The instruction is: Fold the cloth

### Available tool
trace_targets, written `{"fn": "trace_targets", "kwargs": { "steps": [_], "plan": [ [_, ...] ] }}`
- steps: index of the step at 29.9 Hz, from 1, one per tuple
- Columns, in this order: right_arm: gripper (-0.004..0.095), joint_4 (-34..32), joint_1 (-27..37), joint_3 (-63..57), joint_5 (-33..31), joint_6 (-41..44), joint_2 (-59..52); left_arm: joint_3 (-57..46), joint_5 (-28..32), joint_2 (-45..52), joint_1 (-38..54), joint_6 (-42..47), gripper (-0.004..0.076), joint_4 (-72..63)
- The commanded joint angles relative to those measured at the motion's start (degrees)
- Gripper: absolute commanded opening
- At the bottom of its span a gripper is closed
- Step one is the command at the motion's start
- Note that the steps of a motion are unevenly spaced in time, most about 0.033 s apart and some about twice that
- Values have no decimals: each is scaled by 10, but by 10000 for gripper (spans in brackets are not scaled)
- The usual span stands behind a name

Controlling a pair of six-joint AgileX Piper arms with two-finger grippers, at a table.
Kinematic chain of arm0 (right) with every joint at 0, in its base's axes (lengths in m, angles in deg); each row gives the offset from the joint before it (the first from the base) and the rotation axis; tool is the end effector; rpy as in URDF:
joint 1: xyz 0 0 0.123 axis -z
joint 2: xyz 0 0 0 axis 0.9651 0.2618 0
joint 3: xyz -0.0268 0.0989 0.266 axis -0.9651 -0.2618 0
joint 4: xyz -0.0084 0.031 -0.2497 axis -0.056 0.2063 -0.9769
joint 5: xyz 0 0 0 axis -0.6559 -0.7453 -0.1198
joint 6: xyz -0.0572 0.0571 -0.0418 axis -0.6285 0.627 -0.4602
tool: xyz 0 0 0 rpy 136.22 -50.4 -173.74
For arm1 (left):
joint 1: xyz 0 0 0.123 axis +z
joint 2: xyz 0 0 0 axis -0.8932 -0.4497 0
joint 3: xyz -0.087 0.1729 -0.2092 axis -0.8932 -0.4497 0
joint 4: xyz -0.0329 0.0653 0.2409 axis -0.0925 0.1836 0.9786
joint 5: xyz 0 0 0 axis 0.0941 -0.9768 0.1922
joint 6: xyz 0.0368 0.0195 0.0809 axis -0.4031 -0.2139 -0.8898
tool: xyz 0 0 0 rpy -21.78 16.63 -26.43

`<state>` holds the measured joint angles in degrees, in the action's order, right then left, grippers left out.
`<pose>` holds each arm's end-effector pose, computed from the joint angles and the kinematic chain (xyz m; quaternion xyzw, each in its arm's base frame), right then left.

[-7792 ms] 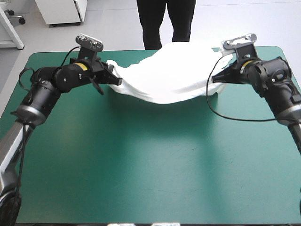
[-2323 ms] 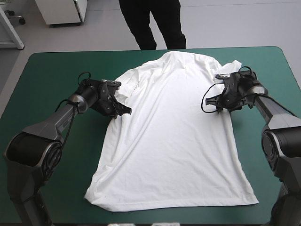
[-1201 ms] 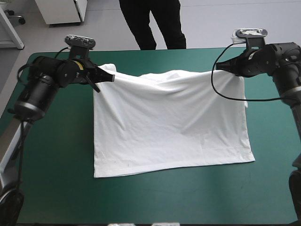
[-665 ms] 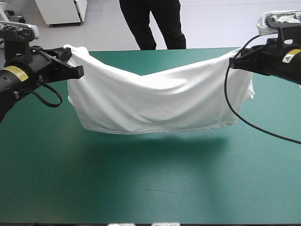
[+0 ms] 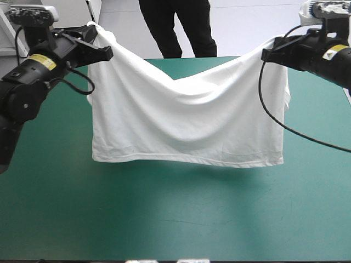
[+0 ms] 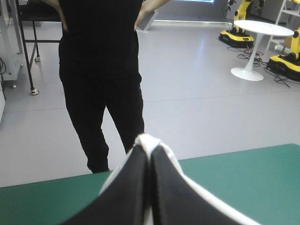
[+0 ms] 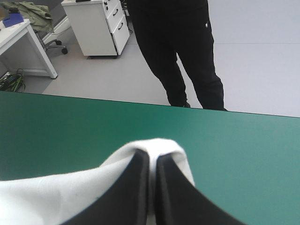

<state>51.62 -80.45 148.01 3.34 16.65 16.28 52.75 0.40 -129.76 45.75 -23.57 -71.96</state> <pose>0.2649 0.0469 0.5218 -0.0617 0.8043 0.1528 0.5709 0.2588 -0.0839 0.5246 0.0869 0.7258 -0.1422 0.6674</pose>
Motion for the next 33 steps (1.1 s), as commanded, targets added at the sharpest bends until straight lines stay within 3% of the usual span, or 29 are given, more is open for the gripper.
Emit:
{"fn": "trace_targets", "kwargs": {
  "steps": [1, 3, 6, 9, 12, 19, 27, 33],
  "plan": [
    [-17, 9, 5, 48, 79, -20, 45, 21, 140, -35, 1, 7, -9, -5],
    [-17, 9, 5, 94, 80, -27, 84, 36, 176, -63, 8, 7, -9, -5],
    [-17, 6, 5, 193, 64, -27, 153, 95, 184, -110, 20, 7, -9, -9],
    [-17, 6, 5, 273, 33, -29, 204, 154, 146, -147, 27, 6, -9, -9],
    [-17, -11, 5, 279, 23, -29, 228, 186, 77, -179, 35, 5, -9, -4],
    [-17, -75, 6, 172, 14, -24, 243, 181, -88, -226, 39, -13, -9, -3],
    [-17, -88, 22, 12, -30, -24, 231, 67, -176, -205, 39, -27, -9, -11],
    [-17, -91, 23, -97, -78, -24, 189, -75, -206, -148, 39, -44, -9, -43]
  ]
}}
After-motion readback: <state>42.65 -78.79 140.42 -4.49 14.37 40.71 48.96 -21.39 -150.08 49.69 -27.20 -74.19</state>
